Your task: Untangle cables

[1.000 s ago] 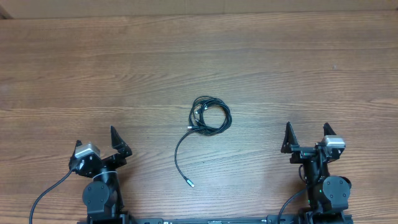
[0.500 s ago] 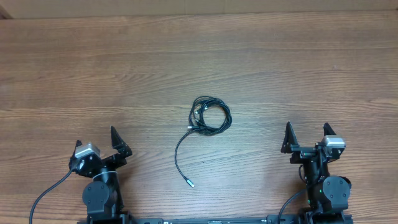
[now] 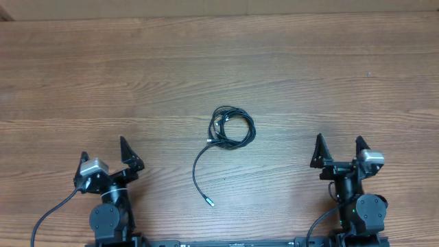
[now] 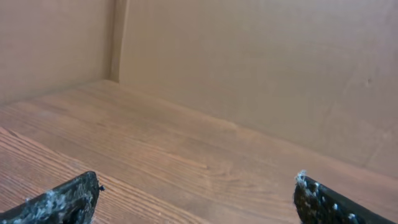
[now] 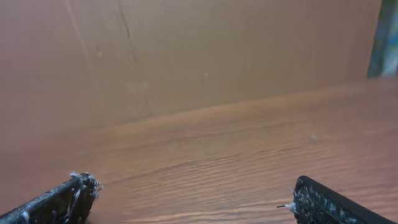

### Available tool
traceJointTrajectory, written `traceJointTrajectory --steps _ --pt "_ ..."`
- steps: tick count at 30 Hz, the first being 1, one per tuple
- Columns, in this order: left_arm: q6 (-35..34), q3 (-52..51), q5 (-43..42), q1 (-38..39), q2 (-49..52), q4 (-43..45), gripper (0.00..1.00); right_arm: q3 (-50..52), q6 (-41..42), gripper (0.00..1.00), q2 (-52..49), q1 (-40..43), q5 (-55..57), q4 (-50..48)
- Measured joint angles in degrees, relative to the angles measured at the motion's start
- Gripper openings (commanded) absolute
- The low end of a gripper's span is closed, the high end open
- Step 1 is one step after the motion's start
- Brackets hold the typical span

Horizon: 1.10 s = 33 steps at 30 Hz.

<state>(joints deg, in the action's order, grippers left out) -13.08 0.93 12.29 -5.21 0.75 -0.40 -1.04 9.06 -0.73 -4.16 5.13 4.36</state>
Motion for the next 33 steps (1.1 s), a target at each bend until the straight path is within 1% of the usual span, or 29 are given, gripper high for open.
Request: traceJointTrajectory --steps 2,5,8,9,10,13,17,21,22,28,31,33 --pt "0.1 1.9 -2.3 0.0 0.0 -6.4 1.00 0.0 2.0 1.00 0.0 0.0 -1.6 0.9" --pt "0.0 6.4 -5.1 0.0 0.0 -16.1 1.00 -0.5 3.6 1.00 -0.2 0.0 -4.4 5.2" --pt "0.1 13.8 -6.8 0.0 0.2 -27.0 1.00 -3.3 4.5 1.00 -0.1 0.0 -6.3 11.0" --pt "0.1 18.0 -7.7 0.0 0.8 -31.8 1.00 -6.2 4.7 1.00 -0.3 0.0 -7.1 15.8" --pt "0.1 19.1 -7.9 0.0 1.0 -32.4 1.00 -6.9 4.7 1.00 -0.3 0.0 -7.3 16.5" --pt "0.1 27.8 -11.7 0.0 4.7 -37.6 1.00 -15.5 4.8 1.00 -1.6 0.0 -8.1 23.3" --pt "0.1 39.2 -17.6 0.0 14.4 -41.4 1.00 -30.2 4.0 1.00 -7.1 0.0 -8.5 31.1" --pt "0.1 51.8 -24.8 0.0 28.0 -48.5 1.00 -42.7 3.5 1.00 -15.4 0.0 -9.0 38.9" --pt "0.1 55.1 -26.4 0.0 31.3 -51.2 0.99 -45.2 3.5 1.00 -17.7 0.0 -9.2 40.6" --pt "0.1 73.1 -34.5 0.0 51.2 -68.2 1.00 -61.9 3.1 1.00 -34.9 0.0 -10.9 58.8" --pt "0.2 77.9 -38.0 0.0 58.3 -74.3 0.99 -68.6 3.0 1.00 -42.7 0.0 -13.0 65.5" --pt "0.2 79.4 -40.0 0.0 62.4 -76.5 1.00 -72.6 3.0 1.00 -48.0 0.0 -14.9 69.1"
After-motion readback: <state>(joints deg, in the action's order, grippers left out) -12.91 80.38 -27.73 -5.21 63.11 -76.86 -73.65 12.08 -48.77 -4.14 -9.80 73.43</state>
